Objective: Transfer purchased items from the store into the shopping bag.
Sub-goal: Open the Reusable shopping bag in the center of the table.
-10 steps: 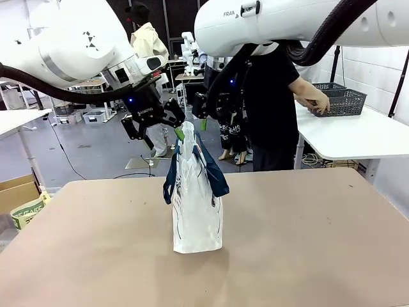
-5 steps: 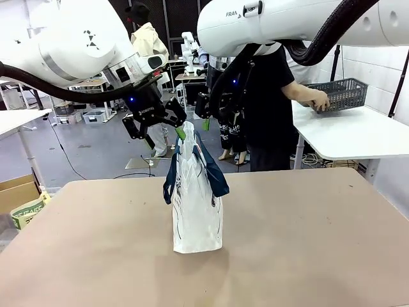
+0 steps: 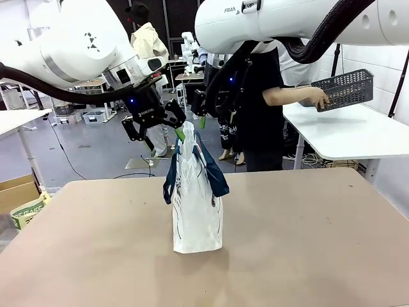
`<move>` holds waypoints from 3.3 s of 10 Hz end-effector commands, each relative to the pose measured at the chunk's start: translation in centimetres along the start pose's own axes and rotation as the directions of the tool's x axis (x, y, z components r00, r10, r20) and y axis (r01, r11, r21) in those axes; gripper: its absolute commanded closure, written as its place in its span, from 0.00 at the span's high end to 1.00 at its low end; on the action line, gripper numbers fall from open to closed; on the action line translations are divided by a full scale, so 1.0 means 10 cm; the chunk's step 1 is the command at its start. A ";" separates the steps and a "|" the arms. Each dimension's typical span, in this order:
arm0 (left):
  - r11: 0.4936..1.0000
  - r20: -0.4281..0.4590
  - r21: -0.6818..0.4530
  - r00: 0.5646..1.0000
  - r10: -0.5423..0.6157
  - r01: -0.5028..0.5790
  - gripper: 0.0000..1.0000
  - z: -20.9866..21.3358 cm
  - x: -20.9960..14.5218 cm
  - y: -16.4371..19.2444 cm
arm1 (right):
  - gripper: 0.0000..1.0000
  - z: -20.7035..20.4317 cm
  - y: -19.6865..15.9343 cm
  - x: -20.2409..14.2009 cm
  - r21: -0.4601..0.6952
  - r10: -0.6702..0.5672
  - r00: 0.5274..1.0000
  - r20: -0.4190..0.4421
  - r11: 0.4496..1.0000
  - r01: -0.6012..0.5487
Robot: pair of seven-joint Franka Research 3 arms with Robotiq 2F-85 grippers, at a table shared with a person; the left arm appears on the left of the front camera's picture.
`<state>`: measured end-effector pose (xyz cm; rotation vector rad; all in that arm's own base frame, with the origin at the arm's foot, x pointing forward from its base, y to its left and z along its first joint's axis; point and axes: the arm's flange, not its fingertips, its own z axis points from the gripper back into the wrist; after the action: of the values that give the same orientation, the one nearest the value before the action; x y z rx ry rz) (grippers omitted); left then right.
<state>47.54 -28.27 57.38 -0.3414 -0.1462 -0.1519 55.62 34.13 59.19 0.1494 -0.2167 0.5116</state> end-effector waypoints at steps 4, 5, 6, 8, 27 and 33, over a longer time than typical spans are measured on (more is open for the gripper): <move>0.994 0.006 -0.019 0.994 0.106 -0.106 1.00 -0.12 0.16 0.07 | 1.00 -0.15 0.22 0.07 0.096 0.023 1.000 -0.011 0.995 -0.021; 0.993 0.011 -0.019 0.993 0.120 -0.120 1.00 -0.17 0.18 0.10 | 1.00 -0.20 0.24 0.08 0.111 0.045 0.999 -0.003 0.993 -0.044; 0.991 0.008 -0.021 0.991 0.130 -0.130 1.00 -0.22 0.19 0.13 | 1.00 -0.26 0.25 0.08 0.109 0.044 0.999 -0.024 0.993 -0.041; 0.988 0.008 -0.011 0.988 0.152 -0.152 1.00 -0.30 0.23 0.15 | 1.00 -0.34 0.25 0.05 0.103 0.031 0.999 -0.043 0.994 -0.026; 0.983 0.012 0.158 0.995 0.097 -0.098 0.00 -0.20 -0.02 0.65 | 0.00 -0.50 0.00 -0.83 -0.056 0.081 0.995 -0.064 0.995 -0.084; 0.943 -0.059 0.324 0.997 -0.057 0.073 0.00 -0.20 -0.13 0.69 | 0.00 -0.36 -0.19 -1.10 -0.127 0.304 0.953 -0.009 0.945 -0.302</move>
<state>47.51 -22.65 52.58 -0.0595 -0.1251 -0.1616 47.87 29.15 53.71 0.0237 -0.2493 0.7513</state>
